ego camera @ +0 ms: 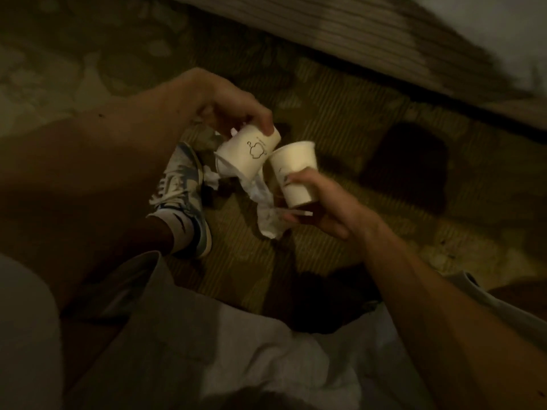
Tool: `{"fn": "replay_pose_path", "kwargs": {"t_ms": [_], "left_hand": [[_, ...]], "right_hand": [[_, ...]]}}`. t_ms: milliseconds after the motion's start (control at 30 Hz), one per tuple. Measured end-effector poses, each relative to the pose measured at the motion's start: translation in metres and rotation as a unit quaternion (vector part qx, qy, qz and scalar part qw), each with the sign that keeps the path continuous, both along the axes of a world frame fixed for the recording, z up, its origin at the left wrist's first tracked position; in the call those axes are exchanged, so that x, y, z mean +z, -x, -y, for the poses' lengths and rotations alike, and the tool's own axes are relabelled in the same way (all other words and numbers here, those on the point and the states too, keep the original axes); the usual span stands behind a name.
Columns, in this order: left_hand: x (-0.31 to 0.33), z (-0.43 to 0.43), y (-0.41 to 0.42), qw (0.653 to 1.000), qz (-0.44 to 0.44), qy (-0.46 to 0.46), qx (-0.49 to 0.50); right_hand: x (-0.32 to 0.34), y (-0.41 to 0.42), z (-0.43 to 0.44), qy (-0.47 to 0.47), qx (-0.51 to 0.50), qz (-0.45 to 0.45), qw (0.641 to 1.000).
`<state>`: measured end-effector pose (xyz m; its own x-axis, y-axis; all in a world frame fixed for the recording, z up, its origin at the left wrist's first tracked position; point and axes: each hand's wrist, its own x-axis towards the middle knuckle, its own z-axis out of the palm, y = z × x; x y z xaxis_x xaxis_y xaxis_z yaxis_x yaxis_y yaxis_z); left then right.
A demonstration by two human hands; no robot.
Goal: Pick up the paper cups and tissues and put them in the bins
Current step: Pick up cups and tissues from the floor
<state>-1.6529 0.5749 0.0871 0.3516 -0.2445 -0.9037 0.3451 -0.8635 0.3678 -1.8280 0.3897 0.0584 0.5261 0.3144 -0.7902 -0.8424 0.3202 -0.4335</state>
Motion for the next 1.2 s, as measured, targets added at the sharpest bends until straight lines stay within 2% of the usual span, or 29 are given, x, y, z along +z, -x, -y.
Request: {"fn": "replay_pose_path", "kwargs": {"t_ms": [133,233,333,400,533,700,833,900,967,1033,1200], "left_hand": [[0.015,0.019,-0.007,0.992,0.003,0.079,0.099],[0.008,0.029,-0.014,0.974,0.046,0.123,0.182],[0.001,0.033,-0.013,0.963,0.054,0.169,0.202],[-0.002,0.031,-0.009,0.966,0.036,0.181,0.179],[-0.009,0.028,-0.002,0.981,-0.01,0.153,0.122],[-0.011,0.055,0.013,0.99,0.024,0.129,0.05],[-0.026,0.046,0.042,0.977,0.025,0.177,0.116],[-0.044,0.035,0.066,0.978,0.034,0.143,0.149],[-0.065,0.029,0.093,0.991,0.047,0.074,0.102],[-0.09,0.03,0.119,0.998,0.065,0.024,0.004],[-0.125,0.046,0.148,0.972,0.189,-0.043,-0.131]], "right_hand": [[0.015,-0.004,0.007,-0.087,-0.156,-0.01,0.984],[0.023,-0.011,0.014,-0.123,-0.211,-0.001,0.97],[0.03,-0.021,0.026,-0.144,-0.26,0.005,0.955],[0.031,-0.022,0.03,-0.113,-0.289,-0.005,0.951],[0.025,-0.02,0.03,-0.007,-0.269,-0.008,0.963],[0.023,-0.024,0.025,0.085,-0.293,-0.015,0.952],[0.015,-0.025,0.017,0.156,-0.316,-0.049,0.934],[0.01,-0.025,0.015,0.194,-0.319,-0.074,0.924],[0.005,-0.025,0.013,0.227,-0.324,-0.099,0.913],[0.001,-0.027,0.011,0.238,-0.332,-0.105,0.907],[-0.007,-0.033,0.002,0.257,-0.302,-0.102,0.912]]}}
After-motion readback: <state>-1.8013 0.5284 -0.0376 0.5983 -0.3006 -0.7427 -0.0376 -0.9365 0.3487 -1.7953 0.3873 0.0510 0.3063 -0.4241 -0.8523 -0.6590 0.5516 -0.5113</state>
